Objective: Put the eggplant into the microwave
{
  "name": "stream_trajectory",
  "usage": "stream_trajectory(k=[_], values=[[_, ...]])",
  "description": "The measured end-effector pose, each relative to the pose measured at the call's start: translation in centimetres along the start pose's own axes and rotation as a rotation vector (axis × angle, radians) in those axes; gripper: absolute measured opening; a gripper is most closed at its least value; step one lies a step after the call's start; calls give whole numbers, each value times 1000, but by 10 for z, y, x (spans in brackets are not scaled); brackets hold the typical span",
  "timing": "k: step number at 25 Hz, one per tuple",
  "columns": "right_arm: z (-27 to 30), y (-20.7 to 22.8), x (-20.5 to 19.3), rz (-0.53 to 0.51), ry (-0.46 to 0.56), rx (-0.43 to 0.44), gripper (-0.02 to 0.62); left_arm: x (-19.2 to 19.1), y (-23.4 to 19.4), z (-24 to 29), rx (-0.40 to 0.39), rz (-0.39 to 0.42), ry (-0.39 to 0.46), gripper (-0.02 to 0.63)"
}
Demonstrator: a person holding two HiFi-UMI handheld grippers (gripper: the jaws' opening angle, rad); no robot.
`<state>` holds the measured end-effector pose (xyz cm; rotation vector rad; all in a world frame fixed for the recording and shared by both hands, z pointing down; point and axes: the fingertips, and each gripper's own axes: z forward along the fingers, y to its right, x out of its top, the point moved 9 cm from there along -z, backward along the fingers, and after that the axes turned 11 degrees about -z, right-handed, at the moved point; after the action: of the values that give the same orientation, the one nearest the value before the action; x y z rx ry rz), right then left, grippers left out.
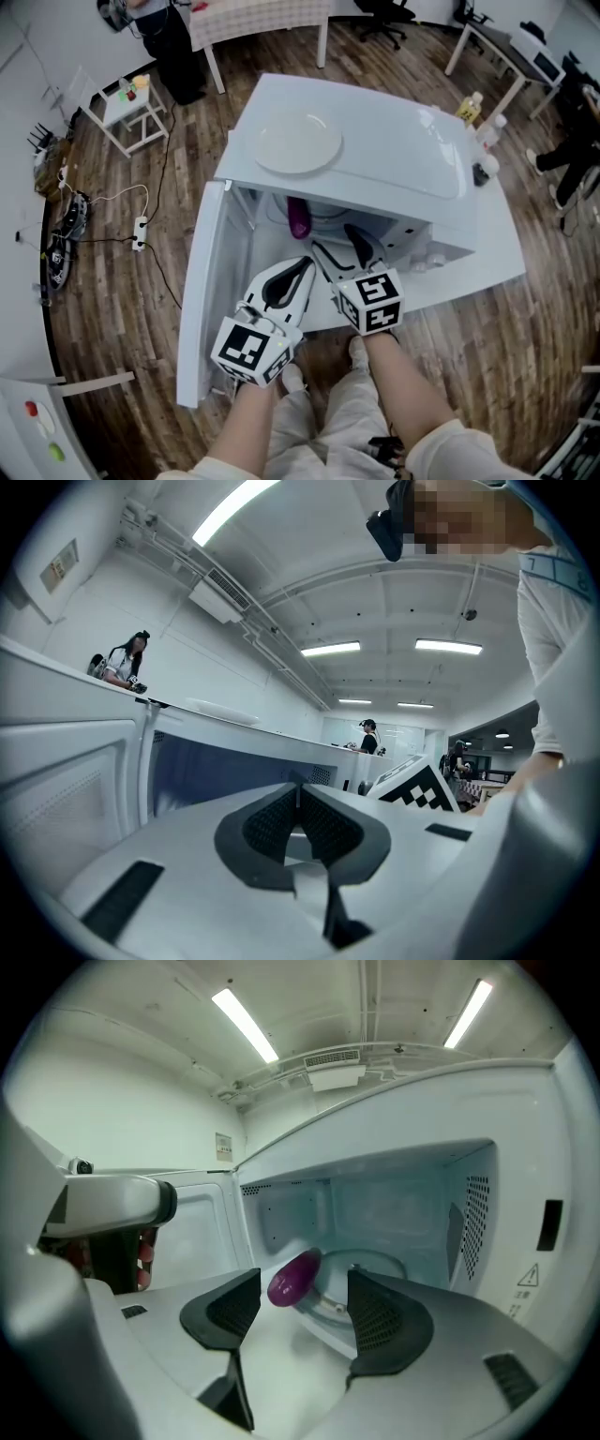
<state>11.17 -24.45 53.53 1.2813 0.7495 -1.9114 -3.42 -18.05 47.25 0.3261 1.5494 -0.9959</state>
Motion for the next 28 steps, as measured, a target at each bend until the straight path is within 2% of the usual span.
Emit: stream_trajectory(k=[11,21,25,28], values=[[-13,-20,-8,23,-7,35,291,-1,6,-15,-2,-3,-2,3],[8,-31,1,19,6,50,291,4,-2,-25,18,-3,7,3],[25,-37,-6,9,-37,50,291,7,-1,-30,18,-2,23,3],[42,-38,-8,-11,-59,19,291,7,-2,-32,21,-4,28,3]])
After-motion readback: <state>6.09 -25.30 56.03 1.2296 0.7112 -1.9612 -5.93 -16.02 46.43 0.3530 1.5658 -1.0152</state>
